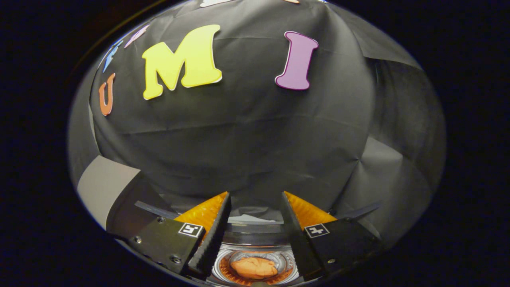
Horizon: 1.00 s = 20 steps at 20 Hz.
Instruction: Put the clothes into the washing machine and then close the washing machine lid.
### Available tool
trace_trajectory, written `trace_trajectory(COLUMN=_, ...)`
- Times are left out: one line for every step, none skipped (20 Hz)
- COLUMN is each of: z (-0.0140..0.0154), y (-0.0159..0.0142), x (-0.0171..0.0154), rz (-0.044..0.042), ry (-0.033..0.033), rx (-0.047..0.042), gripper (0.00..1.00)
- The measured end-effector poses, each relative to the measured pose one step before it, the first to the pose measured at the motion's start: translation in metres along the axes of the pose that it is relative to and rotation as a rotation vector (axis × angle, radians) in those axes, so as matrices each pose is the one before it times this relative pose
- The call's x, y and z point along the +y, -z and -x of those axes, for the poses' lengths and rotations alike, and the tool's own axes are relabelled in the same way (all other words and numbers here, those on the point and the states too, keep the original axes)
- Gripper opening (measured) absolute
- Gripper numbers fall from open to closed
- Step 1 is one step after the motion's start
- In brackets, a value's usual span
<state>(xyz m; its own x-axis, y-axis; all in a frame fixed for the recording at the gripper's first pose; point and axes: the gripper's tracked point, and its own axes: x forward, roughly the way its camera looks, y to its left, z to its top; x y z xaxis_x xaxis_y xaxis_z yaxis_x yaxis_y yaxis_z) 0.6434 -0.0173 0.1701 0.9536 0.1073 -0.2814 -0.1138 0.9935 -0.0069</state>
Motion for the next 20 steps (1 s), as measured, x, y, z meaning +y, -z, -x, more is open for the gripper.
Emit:
trace_trajectory(z=0.00272, y=0.00105, x=-0.00015, rz=0.00087, ry=0.00188, rx=-0.00587, gripper=0.79)
trace_trajectory(z=0.00290, y=0.00170, x=-0.00007, rz=0.00130, ry=0.00063, rx=-0.00659, gripper=0.79)
trace_trajectory(z=0.00356, y=0.00229, x=0.00026, rz=-0.00093, ry=0.00010, rx=-0.00663, gripper=0.79)
trace_trajectory(z=0.00121, y=0.00068, x=0.00051, rz=0.00038, ry=-0.00106, rx=-0.00481, gripper=0.79)
trace_trajectory(z=-0.00009, y=0.00030, x=-0.00013, rz=0.00110, ry=-0.00201, rx=-0.00507, gripper=0.79)
trace_trajectory(z=0.00045, y=0.00000, x=0.00032, rz=0.00115, ry=-0.00169, rx=-0.00408, gripper=0.79)
trace_trajectory(z=0.00099, y=0.00006, x=0.00057, rz=0.00009, ry=-0.00128, rx=-0.00432, gripper=0.79)
trace_trajectory(z=0.00117, y=0.00029, x=0.00004, rz=0.00086, ry=-0.00017, rx=-0.00473, gripper=0.79)
trace_trajectory(z=0.00234, y=0.00196, x=0.00120, rz=0.00170, ry=-0.00099, rx=-0.00253, gripper=0.79)
trace_trajectory(z=0.00149, y=0.00166, x=-0.00020, rz=0.00061, ry=-0.00123, rx=-0.00074, gripper=0.79)
trace_trajectory(z=0.00501, y=0.00431, x=-0.00019, rz=0.00076, ry=-0.00493, rx=-0.00405, gripper=0.79)
trace_trajectory(z=0.00280, y=0.00186, x=0.00070, rz=-0.00060, ry=-0.00351, rx=-0.00216, gripper=0.79)
trace_trajectory(z=0.00256, y=0.00183, x=0.00002, rz=-0.00295, ry=-0.00208, rx=-0.00312, gripper=0.79)
trace_trajectory(z=0.00321, y=0.00359, x=-0.00093, rz=-0.00133, ry=-0.00011, rx=-0.00117, gripper=0.79)
trace_trajectory(z=0.00525, y=0.00660, x=-0.00169, rz=-0.00016, ry=0.00099, rx=-0.00069, gripper=0.79)
trace_trajectory(z=0.00673, y=0.00476, x=-0.00103, rz=-0.00094, ry=0.00018, rx=0.00258, gripper=0.78)
trace_trajectory(z=0.00452, y=0.00519, x=-0.00065, rz=-0.00155, ry=-0.00021, rx=0.00084, gripper=0.78)
trace_trajectory(z=0.00495, y=0.00541, x=-0.00007, rz=-0.00348, ry=-0.00055, rx=0.00233, gripper=0.79)
trace_trajectory(z=0.00502, y=0.00611, x=-0.00003, rz=-0.00183, ry=-0.00010, rx=0.00178, gripper=0.79)
trace_trajectory(z=0.00460, y=0.00568, x=-0.00039, rz=0.00077, ry=-0.00042, rx=-0.00011, gripper=0.79)
